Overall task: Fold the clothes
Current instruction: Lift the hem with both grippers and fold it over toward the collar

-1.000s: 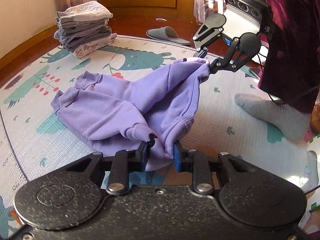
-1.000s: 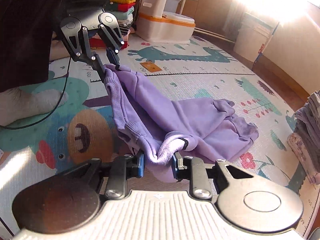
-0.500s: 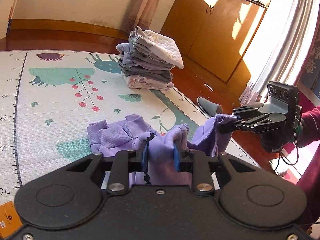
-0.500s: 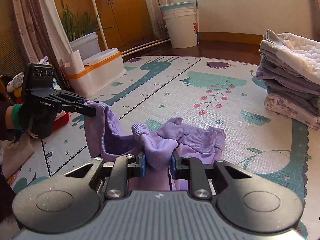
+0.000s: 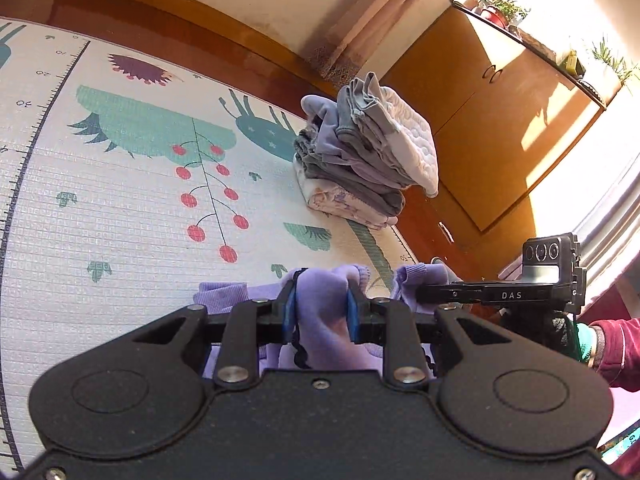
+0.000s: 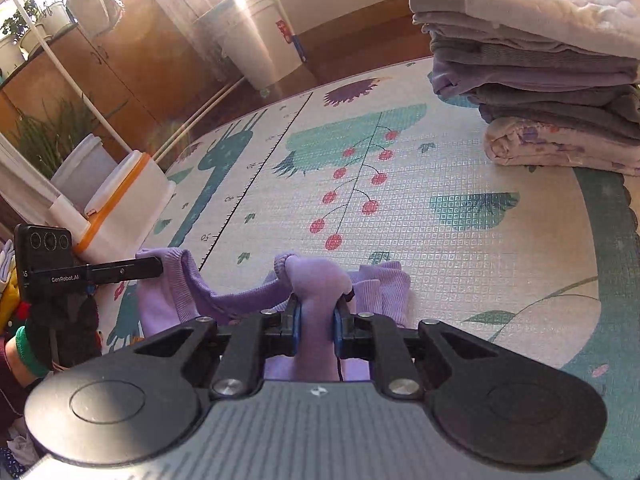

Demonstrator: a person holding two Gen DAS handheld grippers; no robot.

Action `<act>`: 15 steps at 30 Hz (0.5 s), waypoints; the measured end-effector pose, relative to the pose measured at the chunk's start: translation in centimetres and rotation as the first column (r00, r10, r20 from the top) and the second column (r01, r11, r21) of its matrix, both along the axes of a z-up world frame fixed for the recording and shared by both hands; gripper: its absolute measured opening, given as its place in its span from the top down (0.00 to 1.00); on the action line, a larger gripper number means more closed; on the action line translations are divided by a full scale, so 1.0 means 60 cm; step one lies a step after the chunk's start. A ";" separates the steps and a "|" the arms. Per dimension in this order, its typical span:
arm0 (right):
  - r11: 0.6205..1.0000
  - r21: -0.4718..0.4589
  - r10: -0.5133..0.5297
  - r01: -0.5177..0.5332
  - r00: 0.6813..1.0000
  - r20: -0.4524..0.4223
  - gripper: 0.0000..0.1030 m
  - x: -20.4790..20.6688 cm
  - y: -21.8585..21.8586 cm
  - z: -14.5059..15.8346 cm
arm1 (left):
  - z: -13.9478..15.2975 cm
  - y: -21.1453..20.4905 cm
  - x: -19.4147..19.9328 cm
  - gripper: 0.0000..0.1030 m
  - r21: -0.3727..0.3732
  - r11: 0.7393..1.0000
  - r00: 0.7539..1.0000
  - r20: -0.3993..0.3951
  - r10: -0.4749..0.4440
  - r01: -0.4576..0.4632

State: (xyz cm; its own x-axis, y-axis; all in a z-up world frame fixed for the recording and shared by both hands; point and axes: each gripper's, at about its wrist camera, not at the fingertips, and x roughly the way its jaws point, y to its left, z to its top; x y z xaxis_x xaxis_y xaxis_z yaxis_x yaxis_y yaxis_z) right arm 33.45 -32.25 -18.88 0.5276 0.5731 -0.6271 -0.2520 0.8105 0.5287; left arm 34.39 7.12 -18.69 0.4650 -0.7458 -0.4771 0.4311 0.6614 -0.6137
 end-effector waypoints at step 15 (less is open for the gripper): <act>0.991 0.077 -0.107 0.113 0.992 -0.074 0.45 0.025 -0.016 -0.072 | -0.099 0.070 0.046 0.47 -0.095 0.980 0.961 -0.234 0.149 -0.175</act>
State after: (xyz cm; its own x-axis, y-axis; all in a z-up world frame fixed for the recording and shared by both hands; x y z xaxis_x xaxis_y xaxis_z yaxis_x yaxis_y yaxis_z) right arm 34.96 -33.22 -23.21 0.5473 0.5643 -0.6181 -0.1242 0.7851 0.6068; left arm 37.18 11.30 -24.65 0.4746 -0.7246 -0.4997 0.1667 0.6314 -0.7573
